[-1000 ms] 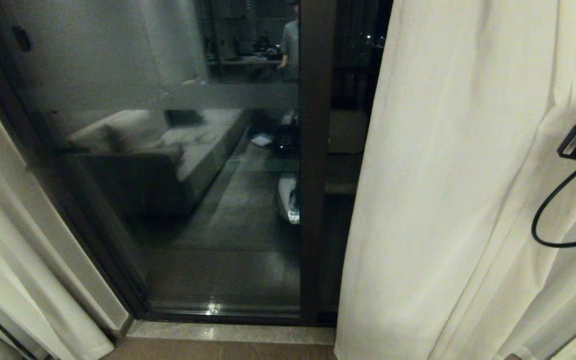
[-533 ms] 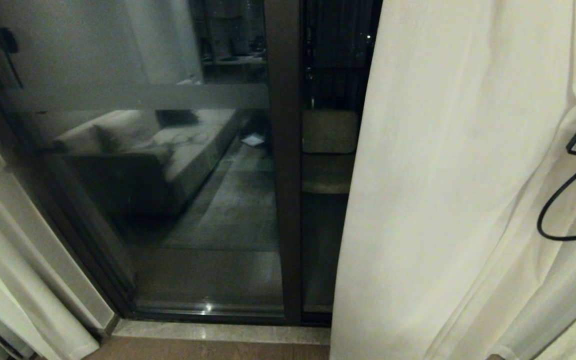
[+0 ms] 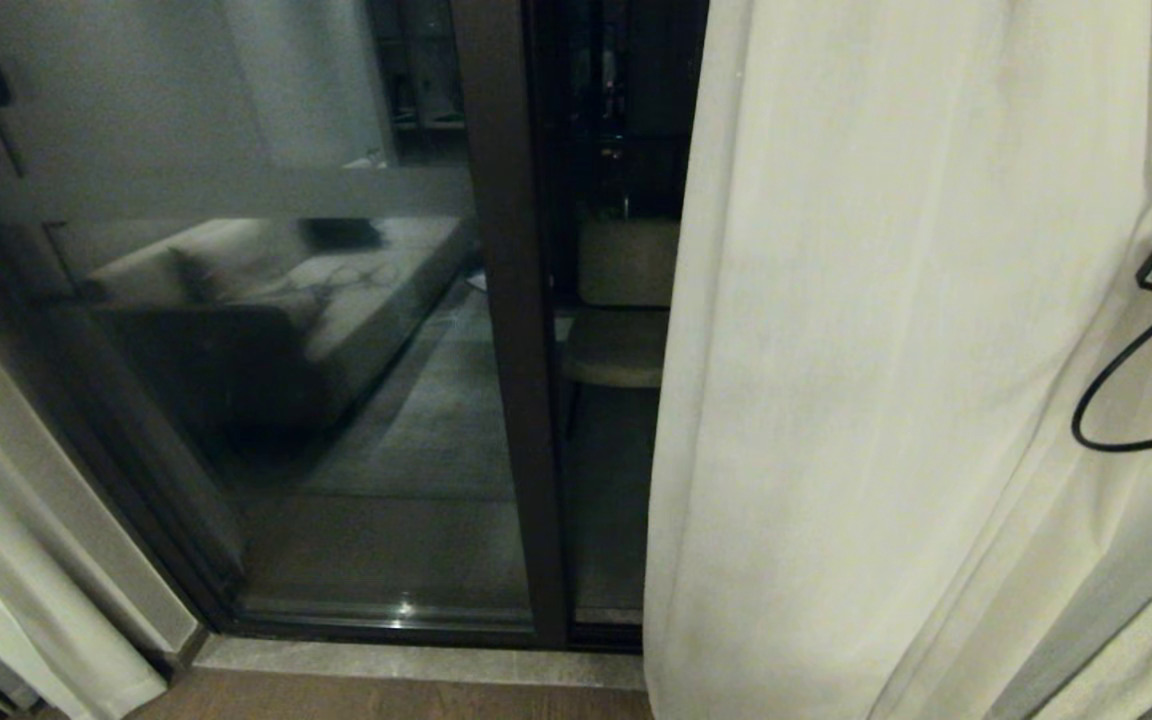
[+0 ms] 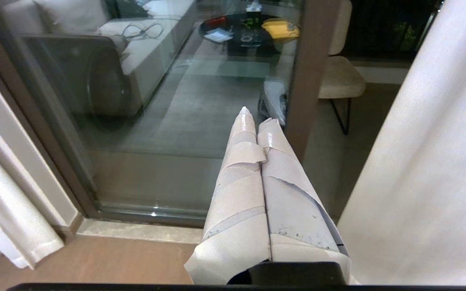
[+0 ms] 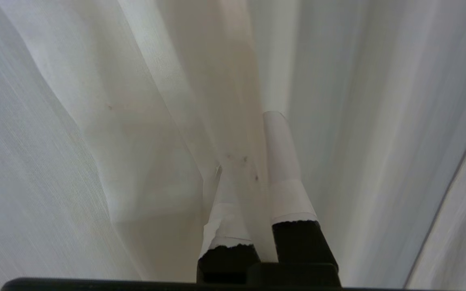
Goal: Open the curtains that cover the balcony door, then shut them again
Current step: Pull the inner curtains open on both sides
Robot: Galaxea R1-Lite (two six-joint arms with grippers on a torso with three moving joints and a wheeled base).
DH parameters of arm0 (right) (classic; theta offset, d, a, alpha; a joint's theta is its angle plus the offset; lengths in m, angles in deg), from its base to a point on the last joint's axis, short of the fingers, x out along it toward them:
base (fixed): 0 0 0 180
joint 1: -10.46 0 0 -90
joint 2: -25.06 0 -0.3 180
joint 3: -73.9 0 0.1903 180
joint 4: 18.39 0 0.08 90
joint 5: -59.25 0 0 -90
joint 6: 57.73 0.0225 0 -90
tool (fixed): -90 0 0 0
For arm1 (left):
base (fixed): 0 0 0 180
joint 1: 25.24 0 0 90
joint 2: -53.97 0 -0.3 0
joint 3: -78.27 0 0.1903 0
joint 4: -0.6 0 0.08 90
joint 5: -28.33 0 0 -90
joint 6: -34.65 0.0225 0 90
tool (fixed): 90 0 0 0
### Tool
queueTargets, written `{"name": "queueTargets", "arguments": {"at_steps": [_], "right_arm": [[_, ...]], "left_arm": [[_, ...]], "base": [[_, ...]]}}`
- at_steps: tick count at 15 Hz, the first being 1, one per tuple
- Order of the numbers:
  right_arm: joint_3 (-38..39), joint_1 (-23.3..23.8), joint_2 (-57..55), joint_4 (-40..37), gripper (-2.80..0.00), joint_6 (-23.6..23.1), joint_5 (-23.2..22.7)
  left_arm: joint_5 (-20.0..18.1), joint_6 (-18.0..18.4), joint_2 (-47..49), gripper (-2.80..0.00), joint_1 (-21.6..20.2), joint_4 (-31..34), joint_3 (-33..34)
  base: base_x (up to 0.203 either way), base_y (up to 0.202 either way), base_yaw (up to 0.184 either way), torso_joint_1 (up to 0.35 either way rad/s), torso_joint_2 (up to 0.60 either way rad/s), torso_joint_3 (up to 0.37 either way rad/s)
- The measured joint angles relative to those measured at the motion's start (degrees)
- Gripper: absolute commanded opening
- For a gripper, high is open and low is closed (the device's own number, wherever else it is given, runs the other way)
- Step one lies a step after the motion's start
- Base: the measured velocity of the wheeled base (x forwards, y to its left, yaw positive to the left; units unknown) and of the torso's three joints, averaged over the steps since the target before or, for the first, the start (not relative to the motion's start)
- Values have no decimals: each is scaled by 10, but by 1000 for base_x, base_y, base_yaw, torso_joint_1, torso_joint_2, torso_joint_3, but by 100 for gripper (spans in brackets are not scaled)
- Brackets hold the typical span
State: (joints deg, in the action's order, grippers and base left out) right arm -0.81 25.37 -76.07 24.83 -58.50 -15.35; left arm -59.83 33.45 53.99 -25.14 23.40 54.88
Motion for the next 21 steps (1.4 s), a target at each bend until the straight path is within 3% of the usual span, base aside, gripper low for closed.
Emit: {"name": "queueTargets", "arguments": {"at_steps": [21], "right_arm": [[-31,30,-38,-1,-280,8,0]], "left_arm": [[-1,-2,0,-280,0,-1,0]], "base": [[0,-185,3,3,2,4]]}}
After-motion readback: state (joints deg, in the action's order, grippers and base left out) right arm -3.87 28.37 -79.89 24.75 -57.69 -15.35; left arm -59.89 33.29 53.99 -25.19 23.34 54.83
